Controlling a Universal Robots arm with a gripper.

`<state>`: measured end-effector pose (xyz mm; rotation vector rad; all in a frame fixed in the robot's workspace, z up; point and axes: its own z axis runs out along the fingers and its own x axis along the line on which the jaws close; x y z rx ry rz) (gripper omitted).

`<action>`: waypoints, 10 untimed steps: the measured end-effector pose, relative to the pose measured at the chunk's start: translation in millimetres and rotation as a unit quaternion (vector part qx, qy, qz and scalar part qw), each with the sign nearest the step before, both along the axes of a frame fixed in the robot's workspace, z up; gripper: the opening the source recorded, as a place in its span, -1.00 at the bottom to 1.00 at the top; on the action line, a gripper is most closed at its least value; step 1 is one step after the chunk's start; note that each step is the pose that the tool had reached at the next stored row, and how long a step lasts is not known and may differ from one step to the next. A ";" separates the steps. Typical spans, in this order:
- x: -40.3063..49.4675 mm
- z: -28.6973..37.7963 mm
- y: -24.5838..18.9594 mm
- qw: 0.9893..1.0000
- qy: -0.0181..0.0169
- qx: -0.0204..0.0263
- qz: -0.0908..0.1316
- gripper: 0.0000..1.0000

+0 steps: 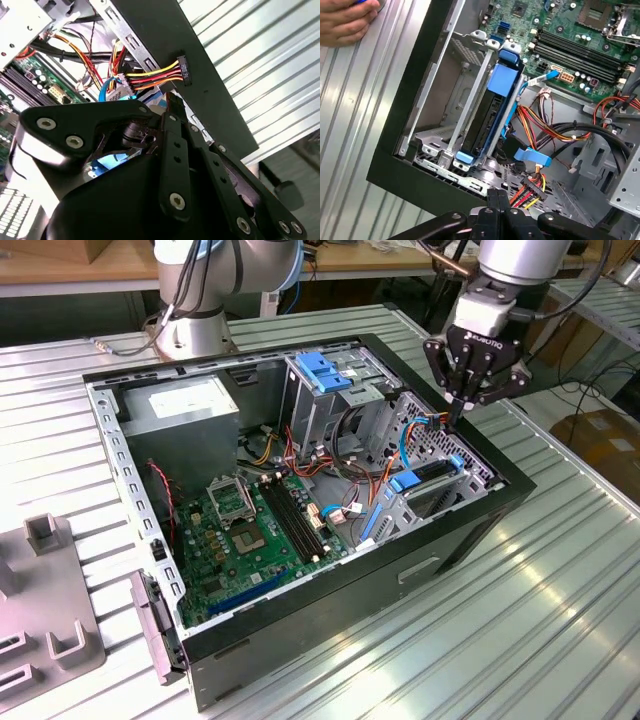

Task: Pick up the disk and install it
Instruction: 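Insert the first disk wire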

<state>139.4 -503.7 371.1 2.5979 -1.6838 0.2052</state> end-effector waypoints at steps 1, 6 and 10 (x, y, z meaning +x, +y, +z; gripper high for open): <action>0.0 -0.1 0.0 1.000 0.000 -0.001 0.013 -0.75; 0.0 0.0 0.0 0.999 0.000 -0.018 0.040 -0.60; 0.0 0.0 0.0 0.997 0.001 -0.035 0.062 -0.47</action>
